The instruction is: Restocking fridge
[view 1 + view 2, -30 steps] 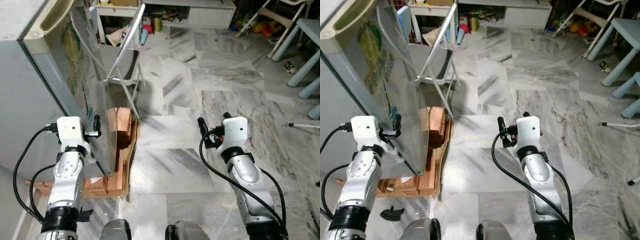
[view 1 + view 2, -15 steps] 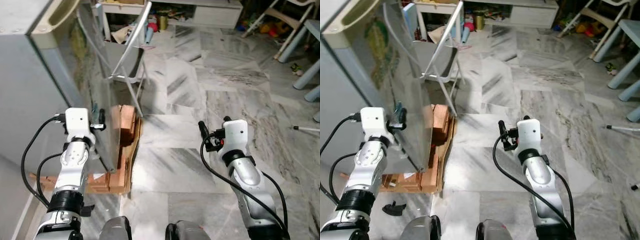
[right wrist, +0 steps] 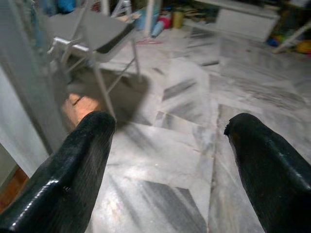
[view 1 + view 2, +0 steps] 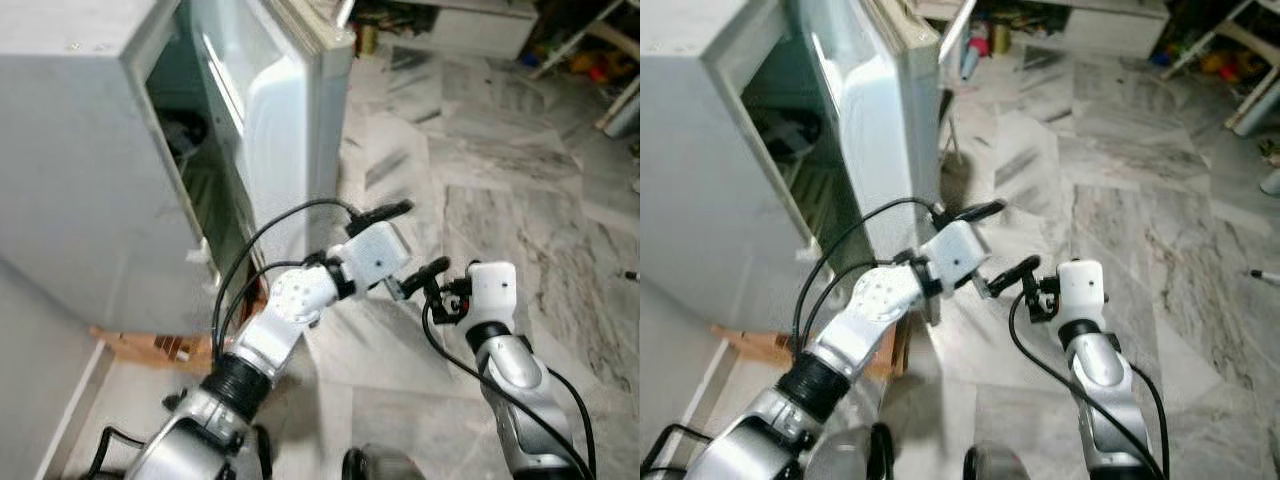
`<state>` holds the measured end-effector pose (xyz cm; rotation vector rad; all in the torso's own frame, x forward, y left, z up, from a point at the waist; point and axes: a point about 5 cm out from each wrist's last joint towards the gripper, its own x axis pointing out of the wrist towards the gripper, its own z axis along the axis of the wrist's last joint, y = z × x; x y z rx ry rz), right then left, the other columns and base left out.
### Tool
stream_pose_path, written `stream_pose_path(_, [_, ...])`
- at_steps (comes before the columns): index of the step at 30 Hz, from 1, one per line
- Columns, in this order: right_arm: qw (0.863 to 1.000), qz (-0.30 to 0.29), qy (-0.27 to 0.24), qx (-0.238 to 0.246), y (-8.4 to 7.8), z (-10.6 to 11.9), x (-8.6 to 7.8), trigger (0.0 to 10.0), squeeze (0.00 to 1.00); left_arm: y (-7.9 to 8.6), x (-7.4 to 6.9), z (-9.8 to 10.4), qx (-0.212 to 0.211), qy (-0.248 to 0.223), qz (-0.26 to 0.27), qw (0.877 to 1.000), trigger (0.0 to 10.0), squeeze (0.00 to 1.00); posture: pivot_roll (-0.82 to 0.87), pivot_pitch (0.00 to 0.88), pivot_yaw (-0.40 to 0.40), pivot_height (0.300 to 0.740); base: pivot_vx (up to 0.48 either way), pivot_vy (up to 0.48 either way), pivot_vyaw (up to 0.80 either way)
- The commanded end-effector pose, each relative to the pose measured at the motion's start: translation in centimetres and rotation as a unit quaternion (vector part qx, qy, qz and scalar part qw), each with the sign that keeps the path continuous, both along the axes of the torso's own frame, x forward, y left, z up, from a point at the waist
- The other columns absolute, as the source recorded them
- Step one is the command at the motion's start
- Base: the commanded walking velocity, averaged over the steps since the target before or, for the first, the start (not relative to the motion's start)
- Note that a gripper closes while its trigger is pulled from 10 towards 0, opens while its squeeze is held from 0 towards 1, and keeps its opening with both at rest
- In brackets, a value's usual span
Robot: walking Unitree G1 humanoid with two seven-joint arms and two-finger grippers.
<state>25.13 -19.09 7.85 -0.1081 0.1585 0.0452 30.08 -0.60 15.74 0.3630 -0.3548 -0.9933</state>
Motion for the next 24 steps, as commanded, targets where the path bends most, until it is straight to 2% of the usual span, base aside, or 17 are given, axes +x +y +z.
stream_pose_path(1, [1.0, -0.014, -0.001, 0.0, -0.4, -0.1, -0.4, 10.0, 0.0, 1.8, 1.0, -0.8, -0.003, 0.024, 0.043, 0.999, 10.0, 0.0, -0.11, 0.071, 0.0, 0.74, 0.0, 0.0, 0.0])
stream_pose_path(2, [1.0, -0.015, -0.001, 0.003, -0.4, -0.2, -0.5, 10.0, 0.0, 3.0, 1.4, -1.0, -0.01, 0.029, 0.066, 0.997, 10.0, 0.0, -0.1, 0.072, 0.001, 0.74, 0.0, 0.0, 0.0])
stream_pose_path(5, [1.0, -0.011, 0.0, 0.006, -0.3, -0.3, -0.4, 10.0, 0.0, 4.9, 1.8, -1.2, -0.021, 0.033, 0.104, 0.994, 10.0, 0.0, -0.09, 0.075, -0.004, 0.74, 0.0, 0.0, 0.0])
stream_pose_path(6, [1.0, -0.011, 0.0, 0.006, -0.3, -0.3, -0.4, 10.0, 0.0, 4.9, 1.8, -1.2, -0.021, 0.033, 0.104, 0.994, 10.0, 0.0, -0.09, 0.075, -0.004, 0.74, 0.0, 0.0, 0.0])
stream_pose_path(7, [1.0, -0.007, 0.0, 0.007, -0.2, -0.3, -0.3, 10.0, 0.0, 6.0, 2.0, -1.5, -0.034, 0.044, 0.129, 0.99, 10.0, 0.0, -0.08, 0.075, -0.008, 0.74, 0.0, 0.0, 0.0])
stream_pose_path(9, [1.0, 0.003, -0.001, 0.003, 0.1, -0.2, -0.1, 10.0, 0.0, 7.7, 1.8, -2.3, -0.06, 0.079, 0.154, 0.983, 10.0, 0.0, -0.07, 0.075, -0.015, 0.74, 0.0, 0.0, -0.31])
stream_pose_path(10, [1.0, 0.003, -0.001, 0.003, 0.1, -0.2, -0.1, 10.0, 0.0, 7.7, 1.8, -2.3, -0.06, 0.079, 0.154, 0.983, 10.0, 0.0, -0.07, 0.075, -0.015, 0.74, 0.0, 0.0, -0.62])
stream_pose_path(12, [1.0, 0.007, -0.004, 0.003, 0.3, -0.1, 0.0, 10.0, 0.0, 8.9, 1.3, -3.2, -0.067, 0.091, 0.172, 0.979, 10.0, 0.0, -0.07, 0.077, -0.02, 0.74, 0.289, 0.0, -0.8])
stream_pose_path(16, [1.0, 0.012, -0.007, 0.003, 0.4, 0.0, 0.2, 10.0, 0.0, 9.6, 0.6, -4.1, -0.061, 0.097, 0.188, 0.976, 10.0, 0.0, -0.06, 0.078, -0.028, 0.74, 0.373, -0.141, -0.8])
stream_pose_path(18, [1.0, 0.017, -0.01, 0.002, 0.6, 0.1, 0.4, 10.0, 0.0, 9.9, 0.4, -4.6, -0.063, 0.104, 0.198, 0.973, 10.0, 0.0, -0.06, 0.078, -0.03, 0.74, 0.405, -0.251, 0.0])
stream_pose_path(21, [1.0, 0.018, -0.011, 0.001, 0.7, 0.1, 0.5, 10.0, 0.0, 9.8, 0.4, -4.6, -0.064, 0.106, 0.203, 0.971, 10.0, 0.0, -0.06, 0.079, -0.03, 0.74, 0.423, -0.08, 0.0])
stream_pose_path(24, [1.0, 0.017, -0.016, 0.0, 0.8, 0.3, 0.6, 10.0, 0.0, 9.4, 1.2, -4.2, -0.06, 0.1, 0.21, 0.971, 10.0, 0.0, -0.07, 0.079, -0.024, 0.74, 0.45, 0.0, 0.0])
